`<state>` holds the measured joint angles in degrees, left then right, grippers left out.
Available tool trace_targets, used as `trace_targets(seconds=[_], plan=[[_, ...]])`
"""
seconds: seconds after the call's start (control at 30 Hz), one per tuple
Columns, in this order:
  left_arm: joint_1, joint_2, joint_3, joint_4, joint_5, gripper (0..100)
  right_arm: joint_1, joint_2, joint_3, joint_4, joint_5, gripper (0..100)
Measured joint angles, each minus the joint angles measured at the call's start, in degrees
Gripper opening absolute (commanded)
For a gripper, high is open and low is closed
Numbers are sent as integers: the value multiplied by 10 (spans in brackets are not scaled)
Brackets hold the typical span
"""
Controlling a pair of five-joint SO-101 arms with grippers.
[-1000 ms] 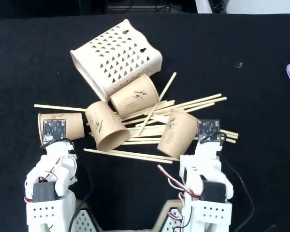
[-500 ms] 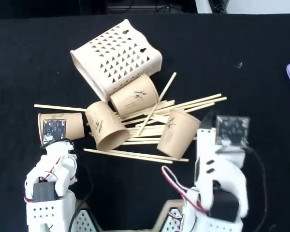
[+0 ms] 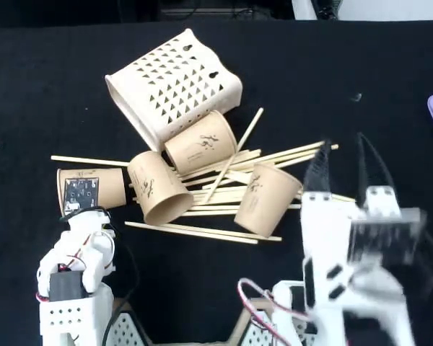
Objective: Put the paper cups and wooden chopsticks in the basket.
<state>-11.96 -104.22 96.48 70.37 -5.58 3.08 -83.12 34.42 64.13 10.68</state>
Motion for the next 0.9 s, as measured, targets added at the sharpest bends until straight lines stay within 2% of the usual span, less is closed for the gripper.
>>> trace_targets(seconds=[0.17, 0.37, 0.57, 0.77, 0.9], plan=[[0, 0, 0, 0, 0, 30, -31, 171, -73, 33, -17, 141], [0, 0, 0, 0, 0, 30, -35, 321, -80, 36, -20, 142], [0, 0, 0, 0, 0, 30, -62, 383, -117, 76, -20, 142], [53, 0, 0, 0, 0, 30, -109, 411, -178, 157, -20, 142], [63, 0, 0, 0, 0, 30, -140, 440, -186, 176, -20, 142]])
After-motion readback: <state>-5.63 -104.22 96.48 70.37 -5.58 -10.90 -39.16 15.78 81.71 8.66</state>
